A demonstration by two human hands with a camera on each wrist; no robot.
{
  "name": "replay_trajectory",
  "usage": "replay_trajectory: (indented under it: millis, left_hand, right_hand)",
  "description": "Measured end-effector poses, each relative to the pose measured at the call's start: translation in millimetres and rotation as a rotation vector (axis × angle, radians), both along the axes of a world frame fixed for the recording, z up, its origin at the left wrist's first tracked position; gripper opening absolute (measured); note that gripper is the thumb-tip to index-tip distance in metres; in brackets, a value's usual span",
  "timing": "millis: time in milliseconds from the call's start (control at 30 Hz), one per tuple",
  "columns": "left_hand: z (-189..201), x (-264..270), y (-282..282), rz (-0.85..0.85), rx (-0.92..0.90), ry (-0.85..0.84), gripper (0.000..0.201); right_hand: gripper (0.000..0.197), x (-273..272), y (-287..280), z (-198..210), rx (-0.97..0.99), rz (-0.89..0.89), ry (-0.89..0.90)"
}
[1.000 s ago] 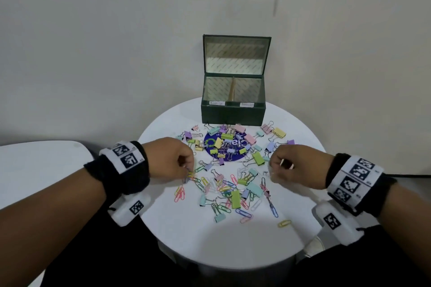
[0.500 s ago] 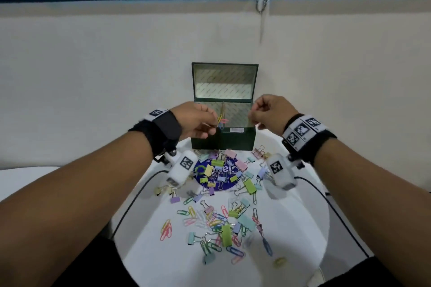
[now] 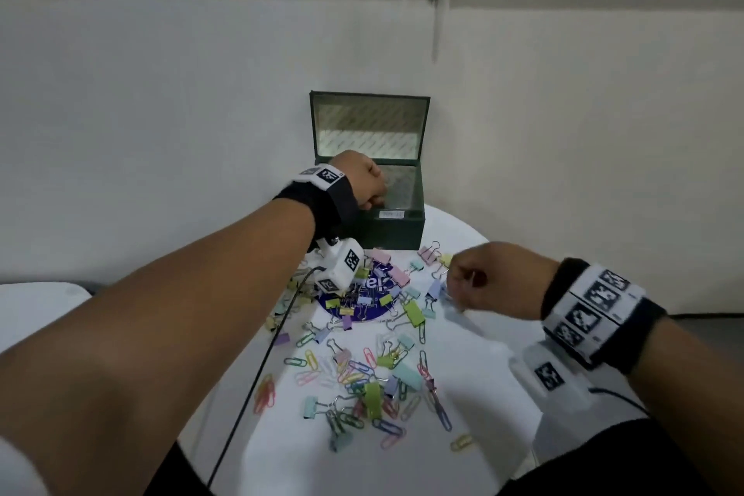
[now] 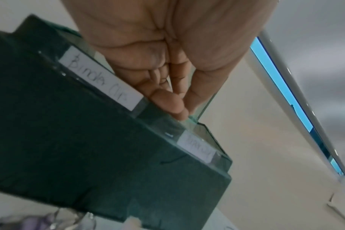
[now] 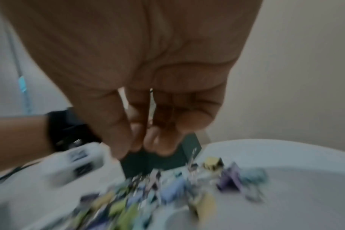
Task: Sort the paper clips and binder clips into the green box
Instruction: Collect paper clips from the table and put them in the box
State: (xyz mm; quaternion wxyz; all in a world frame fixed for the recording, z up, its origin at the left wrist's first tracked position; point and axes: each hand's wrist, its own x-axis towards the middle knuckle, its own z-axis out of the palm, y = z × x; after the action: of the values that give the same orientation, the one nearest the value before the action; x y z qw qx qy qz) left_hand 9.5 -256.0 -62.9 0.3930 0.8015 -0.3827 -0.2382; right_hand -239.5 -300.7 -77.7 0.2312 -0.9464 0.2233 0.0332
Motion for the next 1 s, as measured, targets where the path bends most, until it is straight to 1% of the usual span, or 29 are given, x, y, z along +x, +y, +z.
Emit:
replay_trajectory:
  millis: [67,133,167,233,267,333,400,467,533,567,633,700,733,800,833,900,1000]
  left_hand:
    - [1.9,-1.3,1.2,-0.043,0.034,-0.049,0.020]
    - [7.3,-3.9,7.2,-0.098,0.075,-0.143,0.031]
    - [10.5,-5.2,11.9,-0.129,0.091,-0.240,0.035]
    - [16.4,-9.6,27.1,-0.200,0.089,-0.445,0.038]
    - [19.0,-13.3,38.9,-0.236,0.075,-0.515,0.037]
    - [20.0,-21.4,69.4,-0.322,0.073,-0.592,0.029]
    - [17.8,-29.3,105.2,-0.453,0.182,-0.609,0.016]
    - [12.3,-33.7,141.8,-0.580,0.396,-0.588,0.008]
    - [2.1,-32.8,173.8,-0.623,0.581,-0.581,0.013]
    - [-4.0,-30.6,188.8,-0.606,0.631,-0.577,0.017]
    - [-16.6,-26.1,212.3,-0.537,0.684,-0.599,0.030]
    - [-27.5,-24.8,227.3,-0.458,0.698,-0.623,0.042]
    - [-31.9,-25.9,231.2,-0.437,0.686,-0.632,0.043]
    - [-37.9,-31.5,234.1,-0.446,0.657,-0.678,0.033]
    - [-40.5,-34.1,233.7,-0.467,0.642,-0.707,0.025]
    - [-44.9,-37.7,231.2,-0.509,0.597,-0.744,0.015]
    - [-48.6,-37.5,226.8,-0.540,0.533,-0.699,0.015]
  right_hand:
    - [0.022,-24.7,21.6,-4.4,-0.038,0.101,0.187]
    - [0.019,-44.7,43.2,-11.8,-0.027,0.155,0.268]
    - [0.020,-51.8,52.6,-16.5,-0.012,0.182,0.284]
    - [0.026,-59.6,65.9,-28.7,-0.022,0.246,0.286]
    - [0.028,-60.5,69.0,-34.6,-0.045,0.272,0.272]
    - [0.031,-58.6,71.0,-44.1,-0.081,0.300,0.233]
    - [0.032,-56.0,69.6,-50.4,-0.081,0.303,0.216]
    - [0.026,-54.0,70.2,-54.7,-0.061,0.304,0.216]
    - [0.019,-53.6,69.9,-55.5,-0.058,0.300,0.205]
    - [0.017,-53.3,69.7,-53.4,-0.046,0.289,0.189]
    - [0.020,-51.7,62.4,-47.4,-0.004,0.223,0.131]
    - [0.023,-47.2,49.5,-42.8,0.088,0.110,0.056]
    - [0.024,-44.3,42.4,-42.4,0.161,0.046,0.029]
    - [0.026,-36.5,32.6,-41.6,0.271,-0.055,-0.001]
    - [0.025,-31.4,30.7,-41.0,0.281,-0.084,-0.001]
    - [0.022,-19.5,31.7,-41.1,0.244,-0.079,0.030]
    - [0.018,-2.2,38.5,-39.7,0.016,0.049,0.113]
